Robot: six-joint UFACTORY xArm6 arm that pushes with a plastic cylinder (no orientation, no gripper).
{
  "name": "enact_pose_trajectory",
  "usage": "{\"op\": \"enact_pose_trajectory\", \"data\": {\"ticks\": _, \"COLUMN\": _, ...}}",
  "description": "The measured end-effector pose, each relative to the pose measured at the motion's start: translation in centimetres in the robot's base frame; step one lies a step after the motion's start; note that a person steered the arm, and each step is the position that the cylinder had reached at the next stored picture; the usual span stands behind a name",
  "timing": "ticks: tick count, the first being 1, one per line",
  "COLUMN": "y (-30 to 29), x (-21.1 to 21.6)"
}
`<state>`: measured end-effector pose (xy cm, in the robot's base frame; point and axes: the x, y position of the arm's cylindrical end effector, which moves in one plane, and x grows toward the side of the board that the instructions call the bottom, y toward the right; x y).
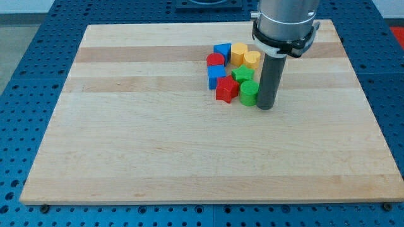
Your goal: Adjust the green circle at the bottom of the green star
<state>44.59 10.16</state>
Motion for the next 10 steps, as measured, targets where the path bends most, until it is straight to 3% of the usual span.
{"op": "enact_pose_trajectory", "data": {"ticks": 8, "y": -0.6, "x": -0.4}}
{"op": "enact_pose_trajectory", "data": {"ticks": 10, "y": 5.3, "x": -0.4}}
